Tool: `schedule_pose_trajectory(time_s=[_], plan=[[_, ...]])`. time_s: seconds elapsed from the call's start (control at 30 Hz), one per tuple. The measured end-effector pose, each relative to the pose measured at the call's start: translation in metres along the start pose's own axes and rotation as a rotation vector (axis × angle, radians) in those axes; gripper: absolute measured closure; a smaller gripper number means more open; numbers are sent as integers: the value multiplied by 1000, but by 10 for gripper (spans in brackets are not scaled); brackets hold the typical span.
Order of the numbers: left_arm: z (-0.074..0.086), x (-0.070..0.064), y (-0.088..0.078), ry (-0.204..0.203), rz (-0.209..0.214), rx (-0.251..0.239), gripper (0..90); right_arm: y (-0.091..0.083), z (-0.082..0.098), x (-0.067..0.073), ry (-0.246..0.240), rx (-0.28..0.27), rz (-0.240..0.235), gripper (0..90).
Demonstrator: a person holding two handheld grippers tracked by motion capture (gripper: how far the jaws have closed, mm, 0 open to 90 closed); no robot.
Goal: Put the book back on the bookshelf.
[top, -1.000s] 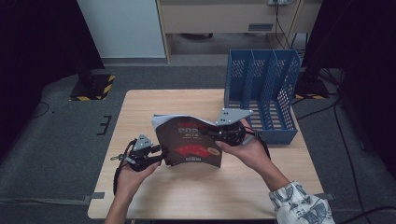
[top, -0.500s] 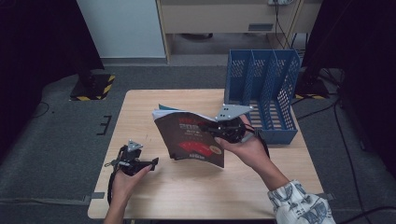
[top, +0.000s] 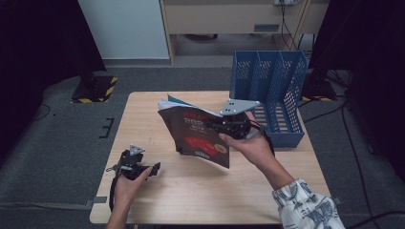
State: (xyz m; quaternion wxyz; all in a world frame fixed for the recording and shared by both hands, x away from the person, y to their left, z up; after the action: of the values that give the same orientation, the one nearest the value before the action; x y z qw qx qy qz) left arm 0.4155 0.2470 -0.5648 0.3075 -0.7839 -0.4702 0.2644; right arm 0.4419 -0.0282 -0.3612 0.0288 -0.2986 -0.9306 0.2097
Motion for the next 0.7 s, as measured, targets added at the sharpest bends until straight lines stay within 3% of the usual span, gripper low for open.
schedule_pose_trajectory(time_s=[0.27,0.5,0.7], plan=[[3,2,4,19,-41,19,58,-2,-10,-7,13,3,17,872],[5,1,6,42,-44,28,50,-6,-18,-12,12,2,36,872],[9,1,10,29,-31,46,50,-12,-26,-16,13,0,55,872]])
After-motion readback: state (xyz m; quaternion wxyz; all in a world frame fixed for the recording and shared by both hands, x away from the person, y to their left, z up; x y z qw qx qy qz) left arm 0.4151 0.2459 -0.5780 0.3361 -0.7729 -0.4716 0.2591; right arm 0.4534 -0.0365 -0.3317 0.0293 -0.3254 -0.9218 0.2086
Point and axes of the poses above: each handheld gripper's, and its own axes: y roughly forward along the jaws, z roughly out of its underside, x roughly to its left, the point moved 7 cm from there along y, roughly forward along the jaws, and after that the axes turned 6 degrees about z, right-handed, at the moved point
